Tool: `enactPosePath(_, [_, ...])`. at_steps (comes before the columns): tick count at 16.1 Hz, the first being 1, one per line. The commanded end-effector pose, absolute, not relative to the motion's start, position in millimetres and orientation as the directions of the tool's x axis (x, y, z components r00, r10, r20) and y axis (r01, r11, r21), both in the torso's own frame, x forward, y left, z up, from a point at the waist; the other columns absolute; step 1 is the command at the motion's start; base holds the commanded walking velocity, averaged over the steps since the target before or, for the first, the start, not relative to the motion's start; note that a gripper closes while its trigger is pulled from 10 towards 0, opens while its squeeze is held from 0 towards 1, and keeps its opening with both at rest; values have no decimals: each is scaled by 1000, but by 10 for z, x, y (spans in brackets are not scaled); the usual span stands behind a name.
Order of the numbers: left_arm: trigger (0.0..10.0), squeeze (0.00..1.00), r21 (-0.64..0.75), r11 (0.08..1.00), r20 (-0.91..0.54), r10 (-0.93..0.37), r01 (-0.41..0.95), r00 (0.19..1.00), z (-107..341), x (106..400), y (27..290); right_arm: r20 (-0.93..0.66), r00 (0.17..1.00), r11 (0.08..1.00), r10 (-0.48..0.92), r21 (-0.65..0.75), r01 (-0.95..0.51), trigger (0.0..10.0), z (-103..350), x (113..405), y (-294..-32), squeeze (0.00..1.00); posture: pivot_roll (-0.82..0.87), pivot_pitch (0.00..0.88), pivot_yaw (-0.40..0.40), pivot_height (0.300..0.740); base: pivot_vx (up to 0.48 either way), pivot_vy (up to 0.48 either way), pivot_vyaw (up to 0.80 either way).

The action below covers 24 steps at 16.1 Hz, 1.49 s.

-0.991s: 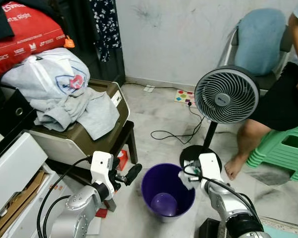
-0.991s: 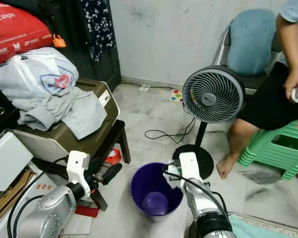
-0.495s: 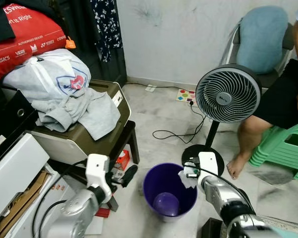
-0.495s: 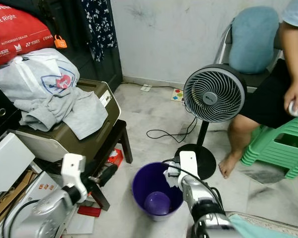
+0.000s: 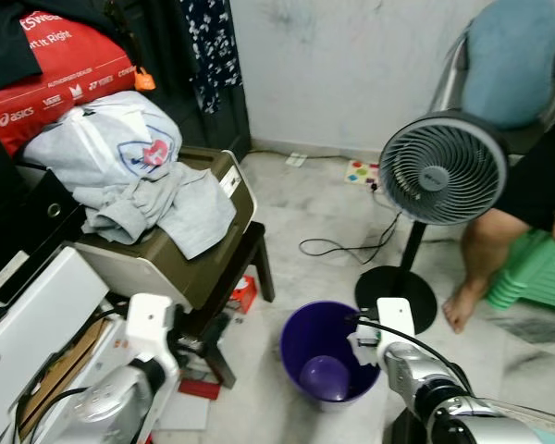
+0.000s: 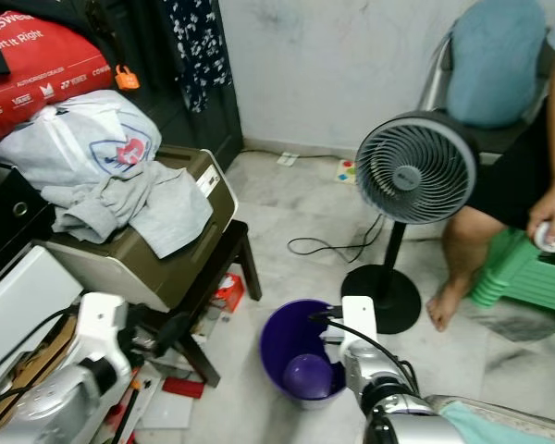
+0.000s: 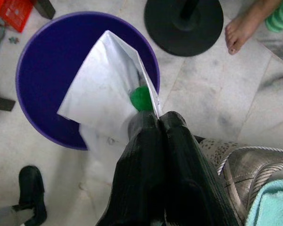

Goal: Clean up the room

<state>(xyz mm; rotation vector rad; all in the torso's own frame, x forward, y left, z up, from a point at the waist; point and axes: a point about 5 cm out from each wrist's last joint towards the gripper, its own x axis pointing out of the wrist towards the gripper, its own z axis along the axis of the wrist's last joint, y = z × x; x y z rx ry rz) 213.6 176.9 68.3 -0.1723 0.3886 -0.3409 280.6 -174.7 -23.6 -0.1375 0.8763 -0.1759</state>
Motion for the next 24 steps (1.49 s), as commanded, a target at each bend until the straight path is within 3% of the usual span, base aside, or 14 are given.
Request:
enactPosePath(1, [10000, 0, -213, 937, -342, -336, 276, 877, 734, 2110, 1852, -747, 633, 977, -203, -196, 82, 10000, -230, 2822, -1678, 0, 146, 48, 139, 740, 0, 0, 0])
enactPosePath(6, [10000, 0, -250, 935, -298, -321, 251, 899, 792, 2261, 1805, -700, 690, 977, -185, -209, 50, 10000, -135, 2932, -1653, 0, 101, 23, 136, 740, 0, 0, 0])
enactPosePath(13, [10000, 0, -272, 937, -268, -292, 219, 918, 728, 2446, 1724, -631, 747, 976, -209, -181, 121, 10000, 82, 3124, -1852, 0, 22, 0, 75, 740, 0, 0, 0])
enactPosePath(17, [10000, 0, -290, 938, -235, -262, 190, 936, 678, 2465, 1670, -477, 866, 988, -151, -97, 118, 10000, 268, 3205, -1824, 0, -9, 0, 52, 740, 0, 0, 0])
enactPosePath(20, [10000, 0, -284, 950, -211, -195, 131, 958, 674, 2476, 1718, -204, 979, 998, -30, -63, 17, 10000, 538, 3004, -1724, 0, -38, 0, 54, 740, 0, 0, 0])
enactPosePath(24, [10000, 0, -234, 971, -127, -71, 40, 989, 827, 2374, 1939, -90, 996, 991, -15, -132, 3, 10000, 740, 2665, -1811, 0, -55, 0, 61, 740, 0, 0, 0])
